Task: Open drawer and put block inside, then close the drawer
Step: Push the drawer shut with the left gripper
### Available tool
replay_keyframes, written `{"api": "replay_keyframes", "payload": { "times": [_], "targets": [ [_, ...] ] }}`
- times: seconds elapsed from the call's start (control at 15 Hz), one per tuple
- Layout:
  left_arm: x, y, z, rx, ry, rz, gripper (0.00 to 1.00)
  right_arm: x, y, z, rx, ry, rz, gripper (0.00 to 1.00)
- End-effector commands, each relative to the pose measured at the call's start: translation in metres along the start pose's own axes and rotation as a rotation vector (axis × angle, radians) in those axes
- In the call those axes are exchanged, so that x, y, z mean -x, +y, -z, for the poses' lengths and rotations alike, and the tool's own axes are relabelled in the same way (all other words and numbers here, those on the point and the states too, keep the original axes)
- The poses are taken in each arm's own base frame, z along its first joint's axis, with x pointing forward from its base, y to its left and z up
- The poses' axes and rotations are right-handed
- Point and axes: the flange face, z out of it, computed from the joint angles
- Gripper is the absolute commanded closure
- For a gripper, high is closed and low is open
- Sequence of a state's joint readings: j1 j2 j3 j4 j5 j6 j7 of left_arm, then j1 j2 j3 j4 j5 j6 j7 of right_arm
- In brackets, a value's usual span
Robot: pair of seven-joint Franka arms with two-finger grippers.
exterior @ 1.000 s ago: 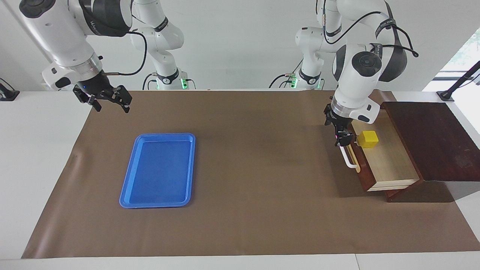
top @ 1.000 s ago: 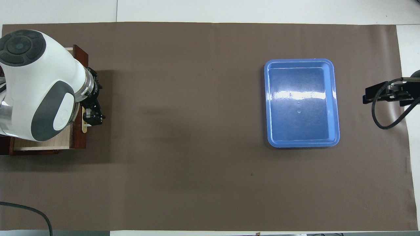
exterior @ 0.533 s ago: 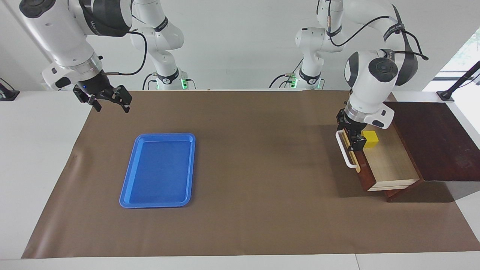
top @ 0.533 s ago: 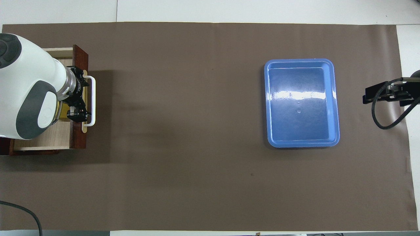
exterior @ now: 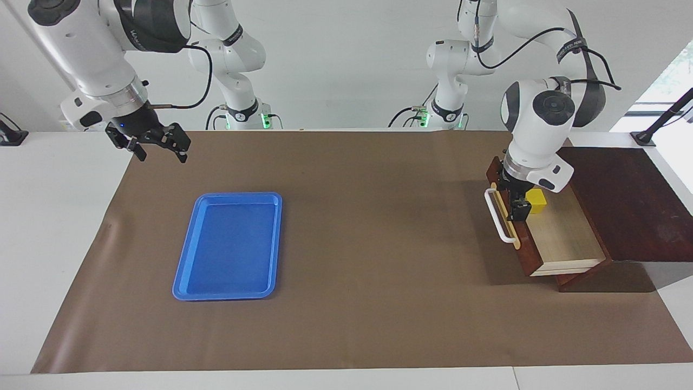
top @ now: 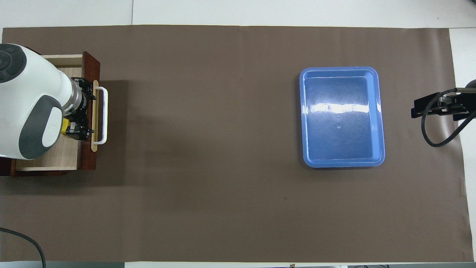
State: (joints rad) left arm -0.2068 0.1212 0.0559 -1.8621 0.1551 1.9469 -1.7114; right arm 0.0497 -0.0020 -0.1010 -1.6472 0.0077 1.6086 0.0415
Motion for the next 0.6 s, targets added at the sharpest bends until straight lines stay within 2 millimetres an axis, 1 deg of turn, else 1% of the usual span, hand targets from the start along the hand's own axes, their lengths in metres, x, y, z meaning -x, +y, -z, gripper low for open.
{"api": "replay_keyframes", "payload": {
  "times": [0.0,0.07,0.2,0.33,0.53],
  "targets": [
    [-0.025,0.0,-0.002,0.013,0.012,0.009,0.0,0.006,0.004,0.002,0.013,0.003,0.017,0.0],
    [-0.034,0.0,-0.003,0.012,0.011,0.024,0.0,0.006,0.004,0.002,0.013,0.003,0.015,0.0],
    [-0.044,0.001,-0.004,0.014,0.011,0.032,0.0,0.006,0.004,0.002,0.013,0.003,0.017,0.0],
    [-0.059,0.002,-0.006,0.016,0.011,0.018,0.0,0.006,0.004,0.002,0.013,0.003,0.017,0.0],
    [-0.092,0.002,-0.009,0.022,0.01,0.014,0.0,0.006,0.004,0.002,0.013,0.003,0.017,0.0]
  ]
}}
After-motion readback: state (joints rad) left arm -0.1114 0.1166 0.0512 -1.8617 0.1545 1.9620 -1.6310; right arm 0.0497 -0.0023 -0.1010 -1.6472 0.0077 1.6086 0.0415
